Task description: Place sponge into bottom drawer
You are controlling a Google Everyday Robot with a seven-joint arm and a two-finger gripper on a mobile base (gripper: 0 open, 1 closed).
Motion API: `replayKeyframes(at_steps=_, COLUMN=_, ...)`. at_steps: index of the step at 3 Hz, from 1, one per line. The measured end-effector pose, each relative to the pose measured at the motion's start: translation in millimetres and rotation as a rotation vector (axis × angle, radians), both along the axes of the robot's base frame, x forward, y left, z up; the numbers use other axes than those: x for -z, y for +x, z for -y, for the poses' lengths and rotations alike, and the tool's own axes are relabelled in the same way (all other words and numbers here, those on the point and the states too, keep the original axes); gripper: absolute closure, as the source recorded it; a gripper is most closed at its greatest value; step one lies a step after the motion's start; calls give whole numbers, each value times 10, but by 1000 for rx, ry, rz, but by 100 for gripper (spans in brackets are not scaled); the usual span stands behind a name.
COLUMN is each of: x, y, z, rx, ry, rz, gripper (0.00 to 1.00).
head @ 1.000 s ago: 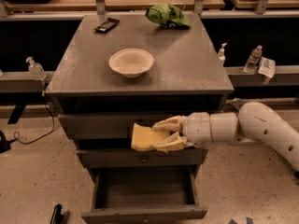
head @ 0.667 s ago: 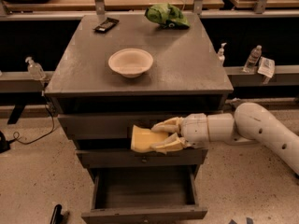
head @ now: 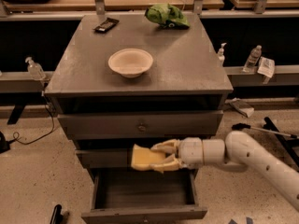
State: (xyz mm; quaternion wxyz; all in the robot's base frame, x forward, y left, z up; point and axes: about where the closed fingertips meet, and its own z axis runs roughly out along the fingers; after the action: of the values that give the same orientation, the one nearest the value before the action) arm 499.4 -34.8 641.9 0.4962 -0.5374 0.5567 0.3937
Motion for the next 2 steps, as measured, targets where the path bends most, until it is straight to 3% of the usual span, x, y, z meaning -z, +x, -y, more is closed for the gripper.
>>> replayKeyframes(at_steps=1, x=777, y=-232, z=27, rx=-14, ry=102, rz=-44, gripper=100)
replayKeyframes(at_steps=2, x=1590, y=-511, z=41, rx=-34, ry=197, rz=-142, gripper=100)
